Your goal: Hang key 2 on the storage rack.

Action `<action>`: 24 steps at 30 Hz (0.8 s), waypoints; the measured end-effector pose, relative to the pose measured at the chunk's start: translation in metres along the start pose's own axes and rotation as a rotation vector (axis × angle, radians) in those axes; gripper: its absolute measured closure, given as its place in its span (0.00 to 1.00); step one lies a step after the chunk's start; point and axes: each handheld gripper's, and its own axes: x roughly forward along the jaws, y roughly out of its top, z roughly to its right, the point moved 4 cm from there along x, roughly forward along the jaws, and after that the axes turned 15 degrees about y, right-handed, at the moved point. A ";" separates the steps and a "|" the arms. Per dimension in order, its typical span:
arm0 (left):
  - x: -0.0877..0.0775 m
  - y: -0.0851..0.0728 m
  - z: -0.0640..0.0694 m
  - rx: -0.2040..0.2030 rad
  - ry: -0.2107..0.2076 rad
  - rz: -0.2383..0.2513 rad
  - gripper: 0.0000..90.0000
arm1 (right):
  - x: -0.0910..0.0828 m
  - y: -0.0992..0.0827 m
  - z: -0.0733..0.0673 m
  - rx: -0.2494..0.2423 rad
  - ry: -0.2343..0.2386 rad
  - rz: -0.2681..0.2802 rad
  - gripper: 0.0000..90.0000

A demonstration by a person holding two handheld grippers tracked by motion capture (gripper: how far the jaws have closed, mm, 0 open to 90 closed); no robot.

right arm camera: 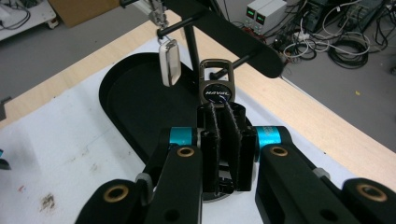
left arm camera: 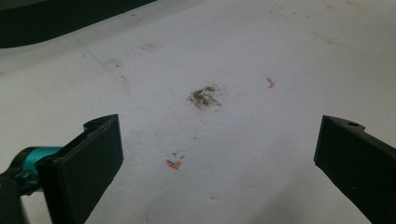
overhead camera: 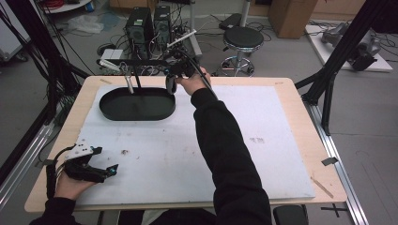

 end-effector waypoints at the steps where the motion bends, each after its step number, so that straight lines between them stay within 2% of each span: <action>1: 0.000 0.000 0.000 0.000 0.001 -0.001 0.02 | 0.001 0.000 0.001 0.001 -0.004 -0.005 0.95; 7: 0.001 0.000 -0.001 -0.003 0.003 -0.003 0.02 | 0.007 -0.002 0.002 0.000 -0.014 -0.021 0.95; 13: 0.001 0.000 -0.001 -0.008 0.004 0.000 0.02 | 0.019 -0.003 -0.003 -0.030 -0.034 -0.052 0.95; 16: 0.002 0.000 -0.001 -0.007 0.003 -0.001 0.02 | 0.024 -0.004 -0.002 -0.015 -0.058 -0.055 0.94; 19: 0.002 0.000 -0.001 -0.005 0.000 -0.003 0.02 | 0.029 -0.006 -0.002 -0.021 -0.071 -0.074 0.95; 24: 0.002 0.000 -0.001 -0.005 0.001 -0.004 0.02 | 0.033 -0.006 -0.001 -0.020 -0.088 -0.070 0.94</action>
